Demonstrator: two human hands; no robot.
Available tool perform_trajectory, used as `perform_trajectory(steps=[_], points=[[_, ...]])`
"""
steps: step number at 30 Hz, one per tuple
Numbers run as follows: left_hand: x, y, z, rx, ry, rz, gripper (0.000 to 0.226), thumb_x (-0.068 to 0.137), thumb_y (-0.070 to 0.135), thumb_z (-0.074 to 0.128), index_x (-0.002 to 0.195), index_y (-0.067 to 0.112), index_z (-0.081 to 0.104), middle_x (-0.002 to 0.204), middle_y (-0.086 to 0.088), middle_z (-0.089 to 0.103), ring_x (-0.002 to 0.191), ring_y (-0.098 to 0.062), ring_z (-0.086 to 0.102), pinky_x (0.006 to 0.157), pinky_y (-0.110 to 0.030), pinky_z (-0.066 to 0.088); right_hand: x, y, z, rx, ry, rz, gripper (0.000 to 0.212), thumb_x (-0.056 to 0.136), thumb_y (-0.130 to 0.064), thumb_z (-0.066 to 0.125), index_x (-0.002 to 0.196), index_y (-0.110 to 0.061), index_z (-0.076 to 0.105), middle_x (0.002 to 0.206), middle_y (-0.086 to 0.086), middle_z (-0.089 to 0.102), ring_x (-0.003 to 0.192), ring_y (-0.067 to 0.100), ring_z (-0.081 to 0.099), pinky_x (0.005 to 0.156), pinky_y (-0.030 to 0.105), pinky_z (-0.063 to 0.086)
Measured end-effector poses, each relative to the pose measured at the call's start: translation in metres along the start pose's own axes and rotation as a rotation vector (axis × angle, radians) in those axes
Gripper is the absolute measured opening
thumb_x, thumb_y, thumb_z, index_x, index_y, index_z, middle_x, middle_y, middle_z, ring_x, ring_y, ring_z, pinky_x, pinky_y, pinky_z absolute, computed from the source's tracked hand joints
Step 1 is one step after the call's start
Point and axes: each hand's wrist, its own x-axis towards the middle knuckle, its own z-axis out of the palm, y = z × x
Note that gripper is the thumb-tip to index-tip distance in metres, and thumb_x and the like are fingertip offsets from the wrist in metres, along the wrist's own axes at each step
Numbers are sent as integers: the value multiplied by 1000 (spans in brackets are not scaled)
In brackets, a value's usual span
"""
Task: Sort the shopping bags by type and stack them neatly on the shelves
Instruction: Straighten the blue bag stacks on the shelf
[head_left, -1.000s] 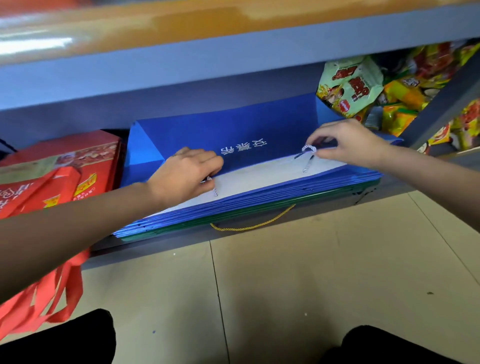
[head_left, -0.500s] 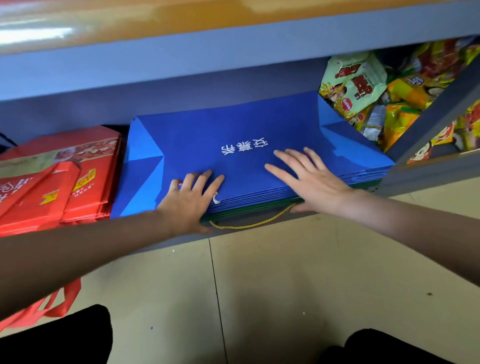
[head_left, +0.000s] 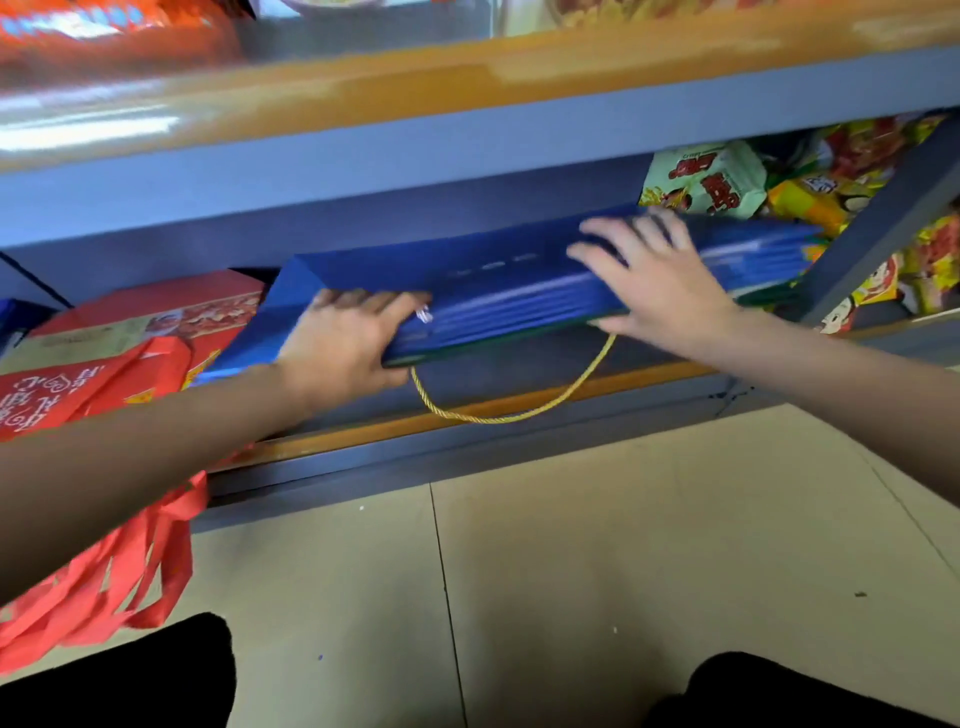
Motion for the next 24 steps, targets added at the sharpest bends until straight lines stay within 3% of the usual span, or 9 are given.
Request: perform_trajectory(steps=[2,4,9,14,19,24], points=[[9,-17,-12,57,151,-21,62,66,36,78,118,13,55,101,-15,66,86,-36,64,82,-44,45,13,8,-13,60,38,122,78,63,-34,83,129,-8,49,132,16,48,113,40,48,105,50,23],[16,-28,-19,100,204,-25,61,67,43,78,116,13,55,99,-13,64,81,-36,64,80,-44,47,21,13,-20,110,5,171,82,67,-38,80,135,-10,44,135,15,44,118,37,43,106,47,18],[21,-35,-22,123,236,1,62,62,49,79,107,13,57,87,-13,66,73,-34,66,74,-41,51,16,24,-27,78,-153,90,103,61,-47,80,145,-19,29,140,11,36,123,34,36,110,48,13],[21,-29,-27,133,255,-39,53,67,56,46,97,13,52,78,-9,65,68,-29,65,64,-37,50,15,25,-30,32,-220,81,114,63,-48,81,150,-26,10,147,9,24,127,33,32,112,48,11],[20,-31,-22,180,297,11,60,58,47,78,99,11,54,84,-9,64,76,-28,63,66,-37,46,11,21,-20,-111,-114,58,109,55,-37,88,144,-15,29,137,18,42,110,40,50,104,54,27],[17,-15,-15,330,397,92,82,53,48,76,113,3,45,94,-11,60,84,-27,54,79,-41,35,7,4,-5,-215,-15,136,98,46,-38,89,124,-6,40,122,17,53,97,36,53,87,49,44]])
